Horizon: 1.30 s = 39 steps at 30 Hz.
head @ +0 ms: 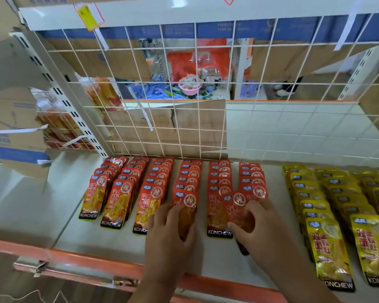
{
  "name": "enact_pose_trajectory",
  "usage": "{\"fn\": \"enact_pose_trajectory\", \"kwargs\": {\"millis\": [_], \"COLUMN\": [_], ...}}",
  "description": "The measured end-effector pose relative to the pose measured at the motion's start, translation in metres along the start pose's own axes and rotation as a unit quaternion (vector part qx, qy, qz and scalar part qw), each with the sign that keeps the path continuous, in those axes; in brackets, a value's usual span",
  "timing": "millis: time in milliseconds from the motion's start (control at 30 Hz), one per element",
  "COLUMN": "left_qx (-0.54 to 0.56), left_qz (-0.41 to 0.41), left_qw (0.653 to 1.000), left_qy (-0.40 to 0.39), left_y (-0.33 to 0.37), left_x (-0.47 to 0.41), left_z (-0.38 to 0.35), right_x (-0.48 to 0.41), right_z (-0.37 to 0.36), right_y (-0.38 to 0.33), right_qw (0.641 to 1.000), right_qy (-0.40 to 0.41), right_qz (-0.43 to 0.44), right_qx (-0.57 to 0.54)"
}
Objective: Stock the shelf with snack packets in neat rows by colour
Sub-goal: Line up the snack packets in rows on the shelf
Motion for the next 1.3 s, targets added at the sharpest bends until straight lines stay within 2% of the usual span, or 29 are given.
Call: {"fn": "enact_pose_trajectory", "kwargs": {"millis": [600,800,1067,1300], "left_qx": [0.020,0.029,0.018,0.023], "left_qz": [0.021,-0.067,-0.164,-0.202], "left_qw": [1.000,0.997,0.986,0.977], "left_qy": [-0.010,0.034,-0.019,-0.060], "left_y": [0.000,0.004,-0.030,-0.037], "left_x": [0.001,0.004,-0.006,-0.015], "left_z": [0.003,0.007,0.024,0.025], "right_x": [0.006,0.004,0.003,-0.001], "right_z": [-0.010,-0.013,-0.040,-0.069], "right_y": [-0.009,-0.011,-0.037,-0.043], "right_qw": [1.000,0.998,0.992,0.975], "right_qy": [0.010,0.022,0.060,0.161], "right_qz": [0.000,-0.027,-0.089,-0.134], "right_qx": [0.023,0.046,0.060,0.070]}}
Point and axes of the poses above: each hand's wrist, its own x-axis away from the middle knuckle, its own z-axis out of the back of the hand, y = z × x, the point moved 3 cm from there along -x, towards the middle knuckle, and after that the axes turned 8 degrees about -y, right-handed, at the moved point
